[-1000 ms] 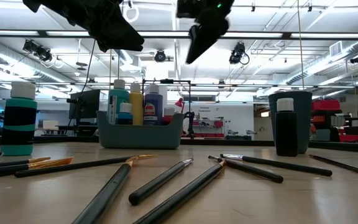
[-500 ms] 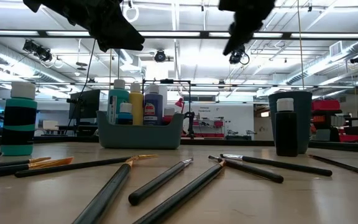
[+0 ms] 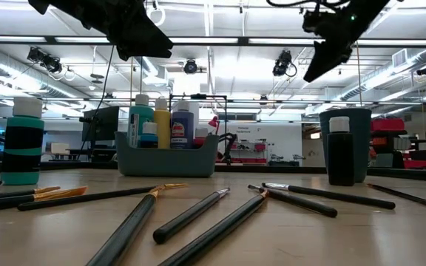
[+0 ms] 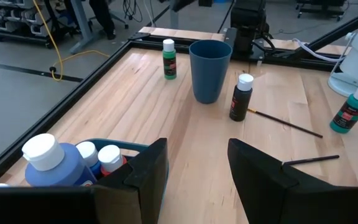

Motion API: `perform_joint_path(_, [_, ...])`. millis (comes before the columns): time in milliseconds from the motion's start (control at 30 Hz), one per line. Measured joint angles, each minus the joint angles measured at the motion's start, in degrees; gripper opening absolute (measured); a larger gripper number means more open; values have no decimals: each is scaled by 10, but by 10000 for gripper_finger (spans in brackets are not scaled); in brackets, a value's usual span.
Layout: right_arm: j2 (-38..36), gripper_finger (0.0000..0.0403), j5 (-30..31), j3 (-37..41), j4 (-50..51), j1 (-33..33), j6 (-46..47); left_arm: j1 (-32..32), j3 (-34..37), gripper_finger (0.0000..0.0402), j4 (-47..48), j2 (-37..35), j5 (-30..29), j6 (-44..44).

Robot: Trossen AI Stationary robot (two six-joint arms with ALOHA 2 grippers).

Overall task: Pick & Place Paint Supplies
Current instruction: Put the green paint bottle into the blue bin

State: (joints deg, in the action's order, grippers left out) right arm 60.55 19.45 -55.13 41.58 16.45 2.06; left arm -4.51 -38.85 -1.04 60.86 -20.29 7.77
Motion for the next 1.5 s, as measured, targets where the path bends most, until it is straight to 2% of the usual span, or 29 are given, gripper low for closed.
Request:
perform_joint_path(233, [-4,165,37,41,16,43,80,0,0,178,0,0,0,0])
perform_joint_path(467, [-3,165,41,81,33,78,140,0,0,178,0,0,0,0])
perform_joint_path(967, [-3,165,66,155,23,125,168,0,0,179,0,0,-28,0])
perform_joint_path(1300, [-4,165,53,190,-64,138,170,0,0,179,-1,0,-30,0])
perform_joint_path(1500, [-4,165,31,191,-65,138,170,0,0,179,-1,0,-30,0])
